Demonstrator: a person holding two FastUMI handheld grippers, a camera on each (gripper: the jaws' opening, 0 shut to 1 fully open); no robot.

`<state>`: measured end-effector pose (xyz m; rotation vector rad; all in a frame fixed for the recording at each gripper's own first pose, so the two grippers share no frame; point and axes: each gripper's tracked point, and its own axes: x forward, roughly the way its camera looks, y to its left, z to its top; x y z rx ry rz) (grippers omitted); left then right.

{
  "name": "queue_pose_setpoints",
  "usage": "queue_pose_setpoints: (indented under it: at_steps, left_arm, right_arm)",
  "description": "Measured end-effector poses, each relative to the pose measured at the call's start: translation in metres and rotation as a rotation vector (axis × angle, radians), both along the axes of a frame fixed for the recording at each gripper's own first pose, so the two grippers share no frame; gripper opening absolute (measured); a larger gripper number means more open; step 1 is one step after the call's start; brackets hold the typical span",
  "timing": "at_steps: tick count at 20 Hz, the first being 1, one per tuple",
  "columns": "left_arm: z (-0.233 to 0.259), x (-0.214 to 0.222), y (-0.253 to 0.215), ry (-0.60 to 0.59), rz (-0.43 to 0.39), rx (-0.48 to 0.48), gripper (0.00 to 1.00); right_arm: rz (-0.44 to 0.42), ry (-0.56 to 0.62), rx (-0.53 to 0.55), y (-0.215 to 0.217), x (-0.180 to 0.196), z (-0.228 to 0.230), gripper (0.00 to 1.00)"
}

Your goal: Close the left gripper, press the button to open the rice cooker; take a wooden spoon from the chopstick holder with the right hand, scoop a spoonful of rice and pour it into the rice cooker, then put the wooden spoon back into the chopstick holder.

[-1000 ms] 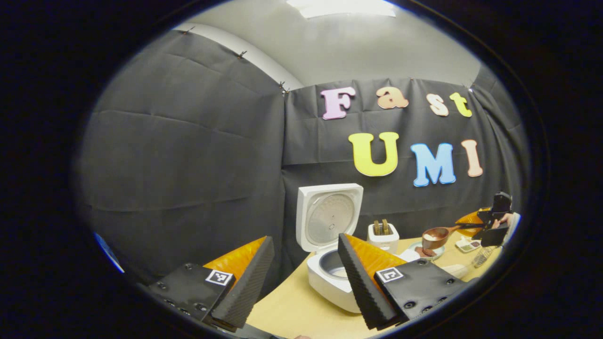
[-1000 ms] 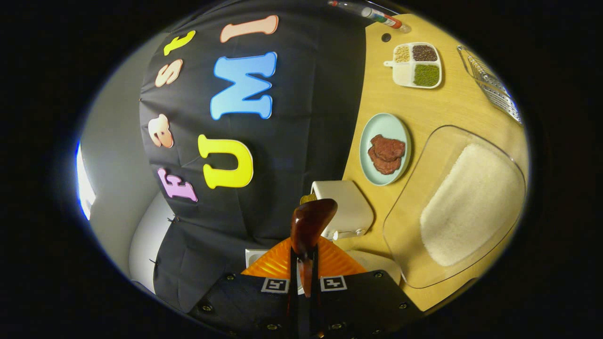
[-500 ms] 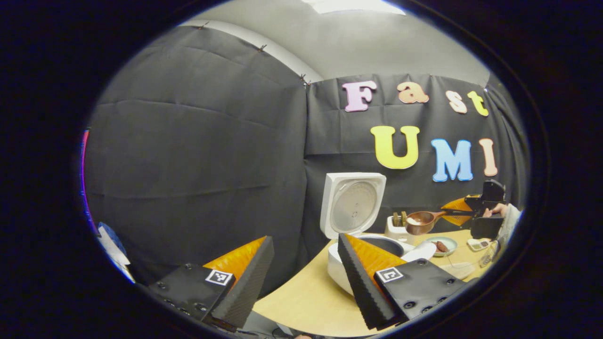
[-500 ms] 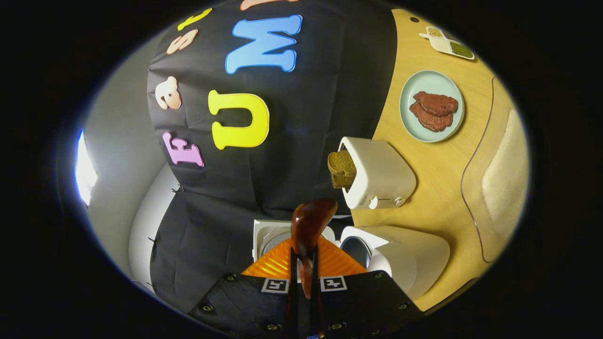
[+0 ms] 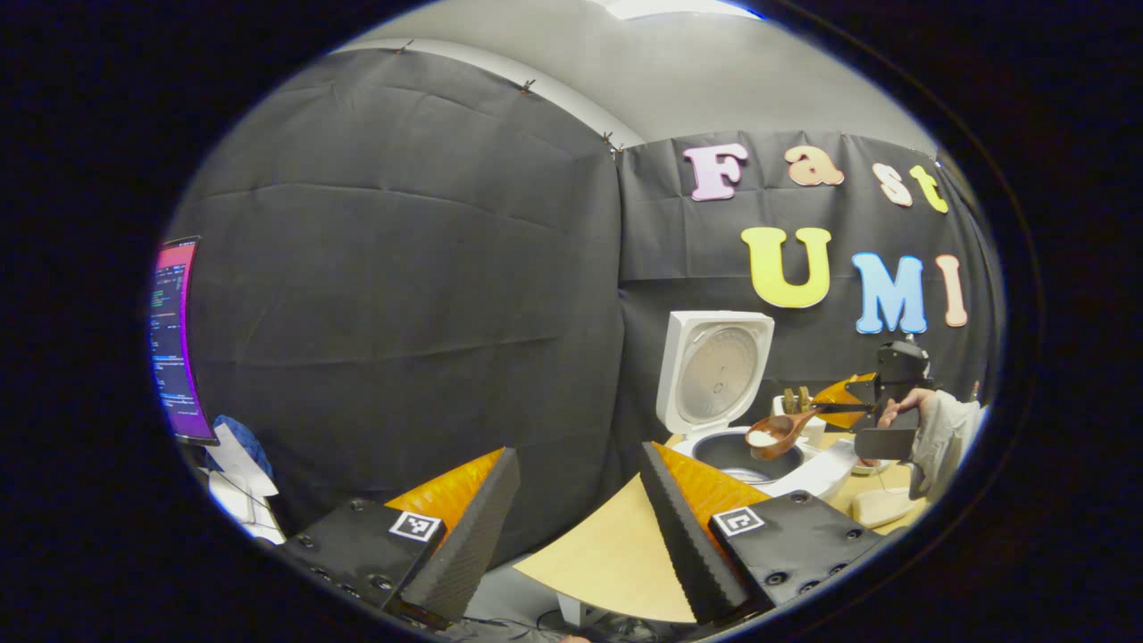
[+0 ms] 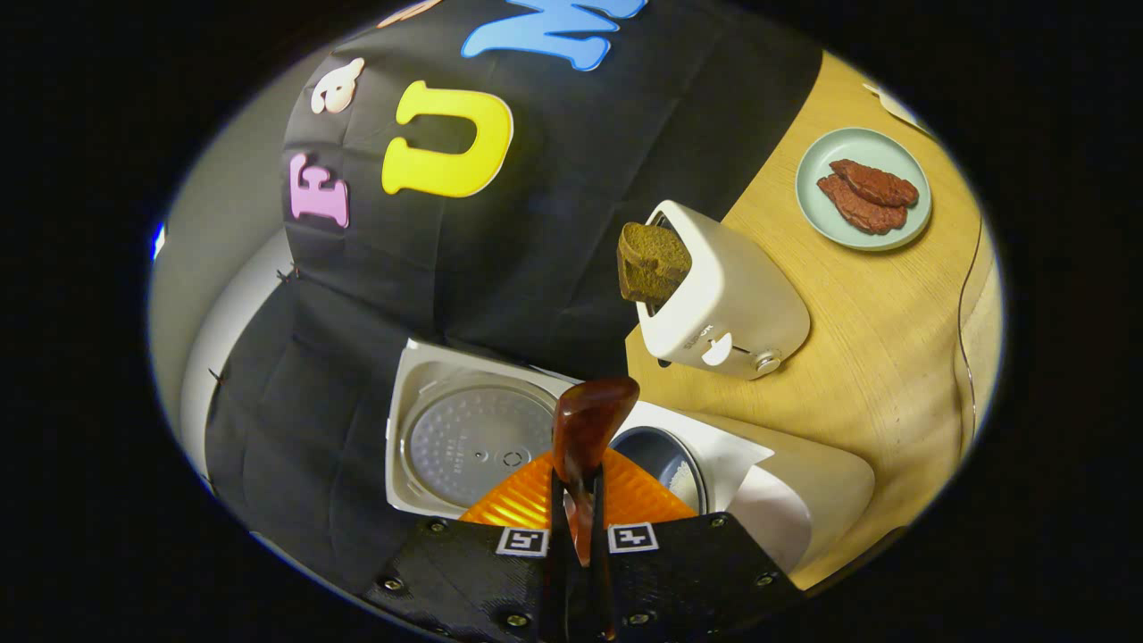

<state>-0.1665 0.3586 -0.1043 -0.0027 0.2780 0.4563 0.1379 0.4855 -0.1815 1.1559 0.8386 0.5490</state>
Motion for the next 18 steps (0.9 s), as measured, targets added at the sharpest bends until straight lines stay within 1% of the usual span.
queue_pose_setpoints:
  at_steps: [1,3,6,7,9,10,11,13,14,15,17,18]
  left_arm:
    - [0.001,-0.003,0.002,0.002,0.008,0.002,0.99]
    - [-0.002,-0.004,0.006,0.006,0.022,0.002,0.99]
    - [-0.006,-0.009,0.007,0.013,0.034,-0.007,0.99]
    - [-0.007,-0.010,0.008,0.013,0.037,-0.007,0.96]
    - [-0.008,-0.011,0.007,0.014,0.039,-0.012,0.91]
    - [-0.010,-0.013,0.007,0.017,0.040,-0.016,0.99]
    - [-0.012,-0.015,0.007,0.020,0.041,-0.019,0.91]
    - [-0.012,-0.016,0.007,0.020,0.042,-0.025,0.99]
    - [-0.012,-0.016,0.006,0.018,0.042,-0.026,0.99]
    - [-0.010,-0.017,0.006,0.015,0.040,-0.025,0.95]
    - [-0.010,-0.015,0.004,0.014,0.036,-0.022,0.91]
    - [-0.010,-0.017,0.004,0.016,0.034,-0.023,0.91]
  right_arm:
    - [0.020,-0.017,-0.044,0.008,-0.001,-0.004,0.10]
    - [0.069,-0.063,-0.143,0.022,-0.008,-0.010,0.10]
    - [0.136,-0.172,-0.283,0.027,-0.013,-0.013,0.10]
    - [0.156,-0.219,-0.336,0.028,-0.015,-0.013,0.10]
    - [0.195,-0.334,-0.446,0.031,-0.016,-0.009,0.10]
    - [0.217,-0.394,-0.493,0.033,-0.018,-0.005,0.10]
    - [0.240,-0.449,-0.530,0.036,-0.019,-0.002,0.10]
    - [0.288,-0.559,-0.601,0.041,-0.027,0.008,0.10]
    - [0.311,-0.624,-0.641,0.045,-0.031,0.011,0.10]
    - [0.328,-0.692,-0.684,0.048,-0.034,0.015,0.10]
    - [0.353,-0.814,-0.765,0.051,-0.041,0.023,0.10]
    - [0.366,-0.869,-0.799,0.054,-0.046,0.026,0.10]
